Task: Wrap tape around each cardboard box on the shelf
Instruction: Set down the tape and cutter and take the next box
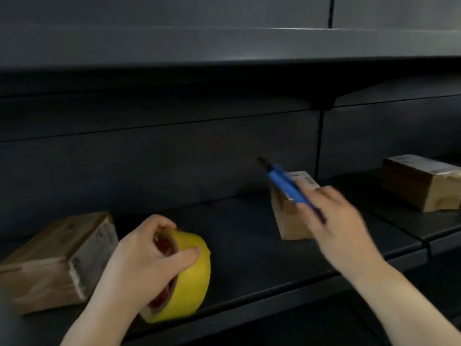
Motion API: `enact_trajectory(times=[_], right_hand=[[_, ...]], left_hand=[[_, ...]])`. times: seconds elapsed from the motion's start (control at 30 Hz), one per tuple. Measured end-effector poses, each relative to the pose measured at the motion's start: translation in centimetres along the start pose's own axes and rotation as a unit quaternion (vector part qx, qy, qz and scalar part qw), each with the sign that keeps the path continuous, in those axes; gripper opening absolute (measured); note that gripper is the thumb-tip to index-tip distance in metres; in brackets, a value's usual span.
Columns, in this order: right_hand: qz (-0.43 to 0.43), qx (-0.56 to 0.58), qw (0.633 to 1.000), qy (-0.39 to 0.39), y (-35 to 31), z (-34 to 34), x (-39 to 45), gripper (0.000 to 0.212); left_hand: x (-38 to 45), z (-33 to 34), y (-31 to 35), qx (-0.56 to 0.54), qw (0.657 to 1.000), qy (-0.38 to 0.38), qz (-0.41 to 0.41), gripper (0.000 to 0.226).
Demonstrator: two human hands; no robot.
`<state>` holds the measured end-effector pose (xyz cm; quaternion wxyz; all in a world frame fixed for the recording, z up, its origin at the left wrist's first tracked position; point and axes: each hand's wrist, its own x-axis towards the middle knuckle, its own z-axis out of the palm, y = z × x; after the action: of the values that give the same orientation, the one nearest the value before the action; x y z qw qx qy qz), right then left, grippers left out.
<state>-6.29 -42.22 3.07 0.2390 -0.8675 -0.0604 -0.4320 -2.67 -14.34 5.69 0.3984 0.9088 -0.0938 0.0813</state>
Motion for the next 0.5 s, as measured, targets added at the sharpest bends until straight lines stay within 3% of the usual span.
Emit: enact_trajectory(times=[0.1, 0.23, 0.4, 0.5], right_hand=[[0.075, -0.038, 0.994, 0.069, 6.5, -5.6, 1.6, 0.045], [0.18, -0.109, 0.975, -0.064, 14.9, -7.0, 2.0, 0.046], [0.222, -0.234, 0.919, -0.227, 19.3, -4.8, 1.5, 0.047], [0.212, -0.287, 0.893, -0.276, 19.9, -4.1, 1.6, 0.049]], left_hand=[[3.1, 5.5, 3.2, 0.056, 0.997, 0.007, -0.044, 0.042], [6.6, 10.7, 5.7, 0.183, 0.979, -0.022, -0.085, 0.056], [8.6, 13.9, 6.8, 0.239, 0.961, -0.039, -0.134, 0.046], [8.8, 14.8, 6.6, 0.251, 0.958, -0.016, -0.134, 0.045]])
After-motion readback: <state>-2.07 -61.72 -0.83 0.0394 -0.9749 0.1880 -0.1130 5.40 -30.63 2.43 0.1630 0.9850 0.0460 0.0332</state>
